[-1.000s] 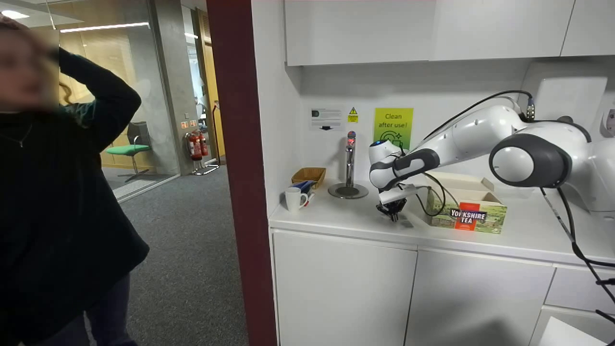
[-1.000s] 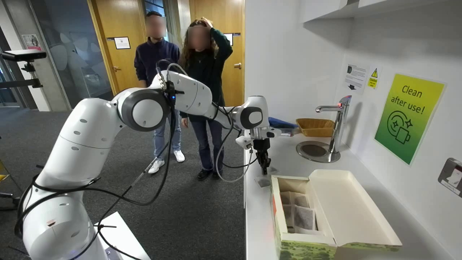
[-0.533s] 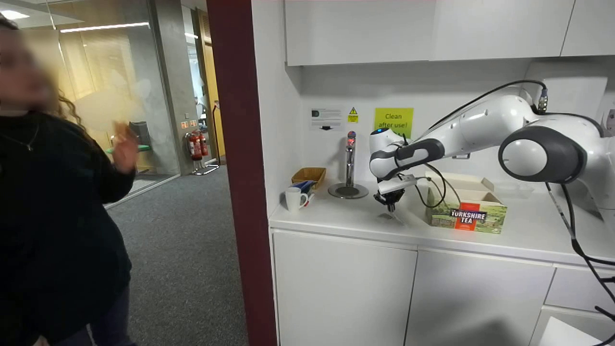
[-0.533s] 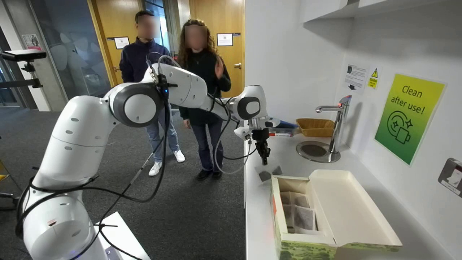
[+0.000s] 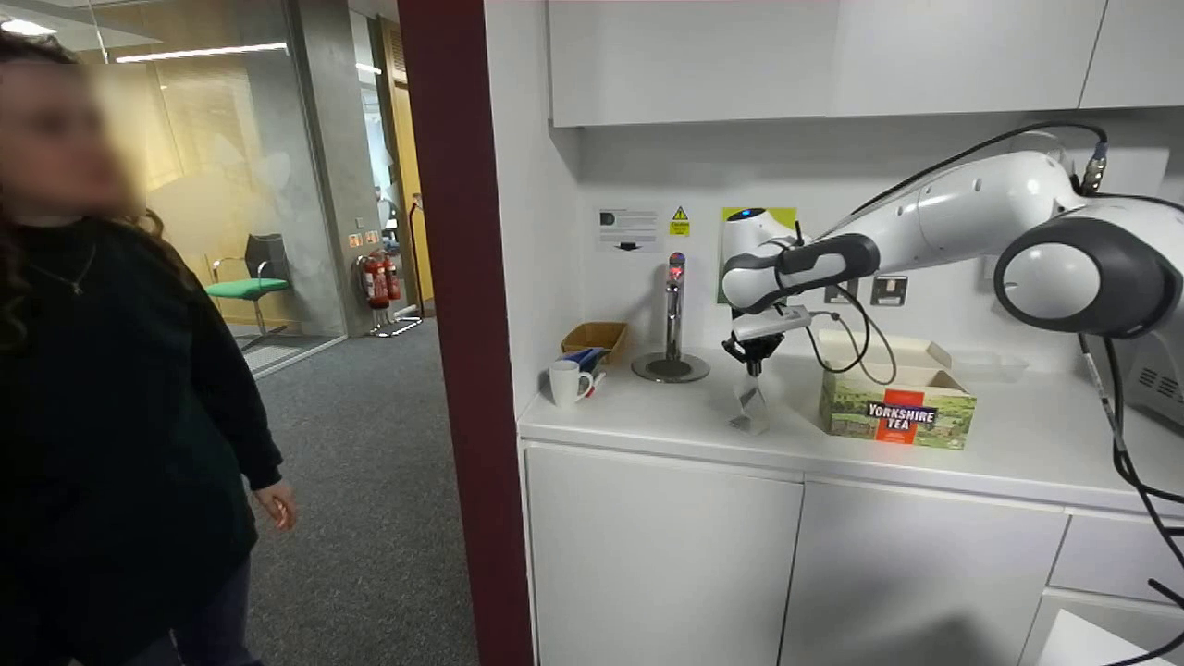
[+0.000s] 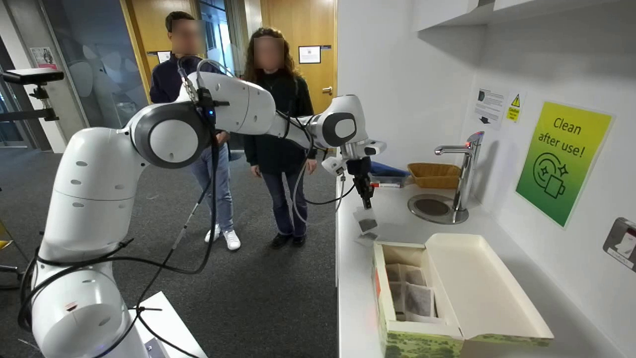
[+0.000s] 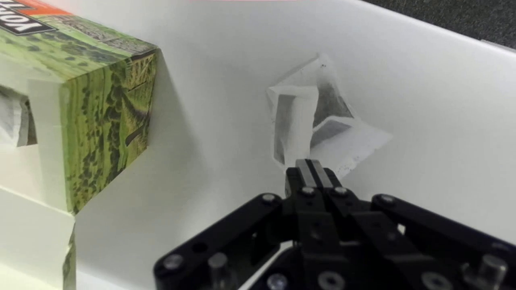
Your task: Put the tea bags in the box.
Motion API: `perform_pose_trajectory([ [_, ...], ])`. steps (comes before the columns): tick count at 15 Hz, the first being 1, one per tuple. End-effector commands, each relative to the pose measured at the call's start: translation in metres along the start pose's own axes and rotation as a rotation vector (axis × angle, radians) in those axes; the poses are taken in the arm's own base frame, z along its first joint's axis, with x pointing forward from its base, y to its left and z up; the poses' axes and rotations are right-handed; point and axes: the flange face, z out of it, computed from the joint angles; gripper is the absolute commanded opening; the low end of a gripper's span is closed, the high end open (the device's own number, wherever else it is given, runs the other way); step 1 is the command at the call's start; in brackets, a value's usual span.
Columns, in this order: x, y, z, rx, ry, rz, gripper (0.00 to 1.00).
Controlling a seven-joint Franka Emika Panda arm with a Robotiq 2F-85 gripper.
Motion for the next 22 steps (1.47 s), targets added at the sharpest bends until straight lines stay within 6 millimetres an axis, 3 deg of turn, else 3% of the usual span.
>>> perform_pose_trajectory([
  [1, -0.008, 0.028, -0.033, 0.047, 0.026, 0.039, 0.00],
  [6, -0.016, 0.064, -0.066, 0.089, 0.054, 0.076, 0.00],
  [13, -0.029, 0.145, -0.096, 0.177, 0.041, 0.195, 0.00],
  [18, -0.017, 0.203, -0.087, 0.215, 0.006, 0.336, 0.00],
  [22, -0.007, 0.235, -0.060, 0.212, -0.039, 0.427, 0.00],
])
